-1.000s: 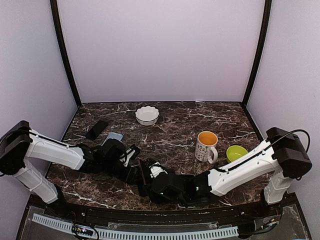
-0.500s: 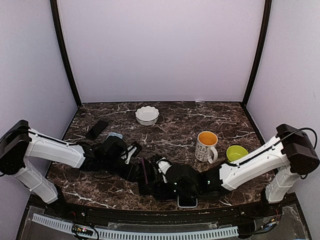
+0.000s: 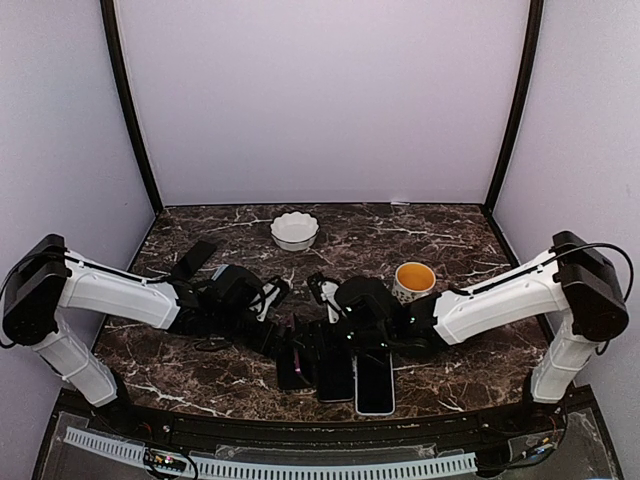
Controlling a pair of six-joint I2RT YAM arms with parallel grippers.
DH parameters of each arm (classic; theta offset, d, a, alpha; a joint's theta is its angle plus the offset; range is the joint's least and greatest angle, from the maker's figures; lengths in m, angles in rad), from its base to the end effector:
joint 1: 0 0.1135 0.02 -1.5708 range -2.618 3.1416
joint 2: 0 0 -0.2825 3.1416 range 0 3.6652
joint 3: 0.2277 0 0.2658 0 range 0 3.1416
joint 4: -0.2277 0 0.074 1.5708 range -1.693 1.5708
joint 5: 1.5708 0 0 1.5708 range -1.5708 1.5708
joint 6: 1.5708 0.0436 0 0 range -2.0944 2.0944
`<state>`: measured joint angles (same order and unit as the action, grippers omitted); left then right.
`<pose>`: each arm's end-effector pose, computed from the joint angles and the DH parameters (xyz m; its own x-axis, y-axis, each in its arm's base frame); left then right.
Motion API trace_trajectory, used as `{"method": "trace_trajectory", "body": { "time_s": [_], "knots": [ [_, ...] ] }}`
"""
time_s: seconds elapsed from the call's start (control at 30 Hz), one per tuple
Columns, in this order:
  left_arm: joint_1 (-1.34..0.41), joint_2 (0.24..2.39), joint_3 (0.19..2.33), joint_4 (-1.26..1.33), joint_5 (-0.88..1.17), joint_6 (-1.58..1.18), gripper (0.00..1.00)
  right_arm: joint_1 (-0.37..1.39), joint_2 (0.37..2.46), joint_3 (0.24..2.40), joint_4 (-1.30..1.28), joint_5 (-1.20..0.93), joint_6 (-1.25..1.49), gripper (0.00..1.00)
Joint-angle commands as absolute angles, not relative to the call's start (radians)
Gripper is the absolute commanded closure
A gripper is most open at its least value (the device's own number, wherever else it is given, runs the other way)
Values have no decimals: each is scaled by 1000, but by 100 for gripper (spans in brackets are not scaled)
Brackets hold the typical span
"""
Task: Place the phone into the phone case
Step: Pick up the phone case from the center of the board.
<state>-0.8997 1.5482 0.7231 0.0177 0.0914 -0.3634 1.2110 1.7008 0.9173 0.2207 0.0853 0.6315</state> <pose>0.1925 -0.2488 0.1616 -0.7111 0.3263 -0.6228 0.6059 0.7337 -0.3074 0.1379 0.3560 0.1907 -0.6872 -0.1562 -0.7095 -0.6213 0.6324 0.4626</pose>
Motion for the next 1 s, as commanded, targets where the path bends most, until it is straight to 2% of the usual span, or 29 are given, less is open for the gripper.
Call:
{"method": "trace_trajectory", "body": {
  "time_s": [0.0, 0.33, 0.67, 0.83, 0.97],
  "knots": [
    [-903, 1553, 752, -7, 65, -322, 26, 1193, 1757, 986, 154, 59, 685, 23],
    [-904, 1593, 772, 40, 86, -312, 26, 1179, 1780, 1042, 62, 62, 717, 28],
    [-909, 1627, 805, 62, 87, -301, 25, 1168, 1793, 1064, 31, 14, 736, 37],
    [-909, 1653, 801, 61, 71, -302, 26, 1153, 1802, 1063, 37, 5, 742, 46],
    [-909, 1662, 796, 57, 49, -318, 32, 1138, 1822, 1072, 44, -26, 751, 56]
  ]
}}
